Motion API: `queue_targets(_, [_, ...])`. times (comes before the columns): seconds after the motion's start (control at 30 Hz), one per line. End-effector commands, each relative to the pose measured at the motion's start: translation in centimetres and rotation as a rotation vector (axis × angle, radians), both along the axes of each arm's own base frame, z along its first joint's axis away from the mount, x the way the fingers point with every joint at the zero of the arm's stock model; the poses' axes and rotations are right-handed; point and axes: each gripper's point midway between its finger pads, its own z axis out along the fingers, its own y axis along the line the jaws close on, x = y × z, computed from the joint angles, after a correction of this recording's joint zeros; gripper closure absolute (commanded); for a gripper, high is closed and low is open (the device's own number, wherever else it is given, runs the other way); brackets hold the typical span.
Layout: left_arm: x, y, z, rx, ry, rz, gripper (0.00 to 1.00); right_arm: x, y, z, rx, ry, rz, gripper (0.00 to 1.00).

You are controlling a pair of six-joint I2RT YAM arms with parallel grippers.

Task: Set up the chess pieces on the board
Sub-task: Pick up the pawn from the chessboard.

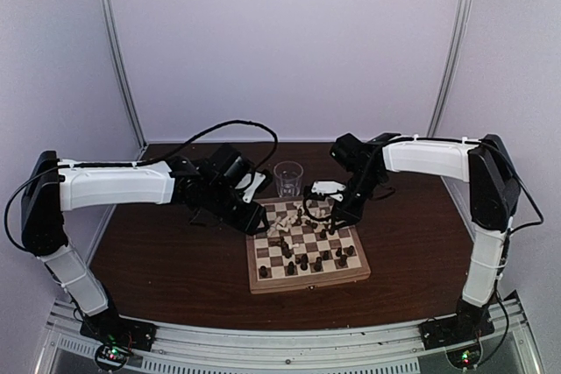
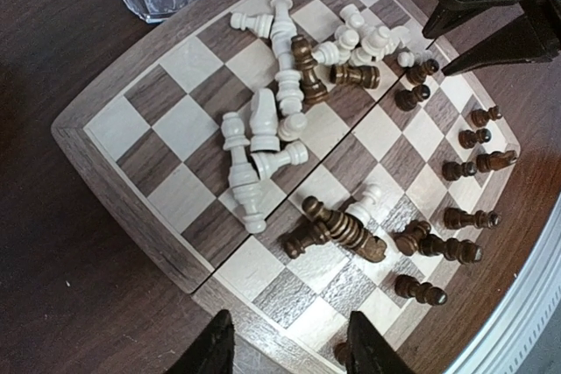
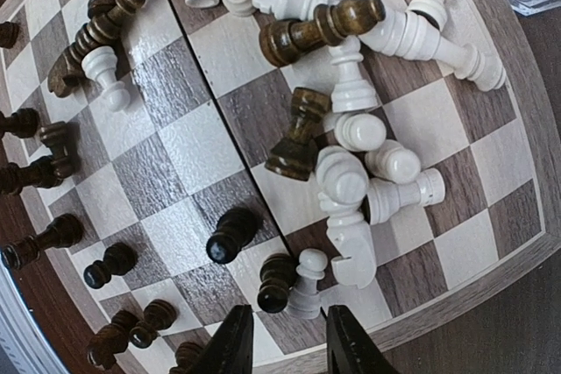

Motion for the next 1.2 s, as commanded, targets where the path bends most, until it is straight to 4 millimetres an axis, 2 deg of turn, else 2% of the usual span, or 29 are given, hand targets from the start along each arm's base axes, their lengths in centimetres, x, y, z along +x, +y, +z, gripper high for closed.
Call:
queue_targets(0.0, [0.6, -0.4, 1.3, -0.053, -0.032, 0.012, 0.56, 0.7, 0.2, 0.0, -0.024, -0.013, -0.012, 0.69])
queue_targets(0.3, [0.5, -0.3, 1.0, -0.049, -0.027, 0.011, 0.56, 0.2, 0.7, -0.5, -0.031, 0.007, 0.006, 0.75])
queue_targets(0.57, [0.5, -0.3, 0.7, -0.045, -0.021, 0.009, 0.56, 0.0, 0.9, -0.6, -0.031, 0.012, 0.014, 0.86])
queue_targets(0.7, [0.5, -0.2, 0.9, -0.041, -0.026, 0.009, 0.56, -0.2, 1.0, 0.4, -0.011, 0.002, 0.018, 0.93])
queue_targets(0.77, [0.6, -0.1, 1.0, -0.039, -0.03, 0.011, 0.56, -0.5, 1.3, 1.6, 0.018, -0.005, 0.023, 0.96])
queue_targets(0.93, [0.7, 0.0, 1.0, -0.039, -0.03, 0.011, 0.56, -1.5, 1.7, 3.8, 0.076, -0.018, 0.045, 0.97])
queue_targets(1.17, [0.7, -0.2, 1.1, -0.042, -0.031, 0.008, 0.56, -3.0, 1.9, 4.7, 0.124, 0.009, 0.082, 0.98])
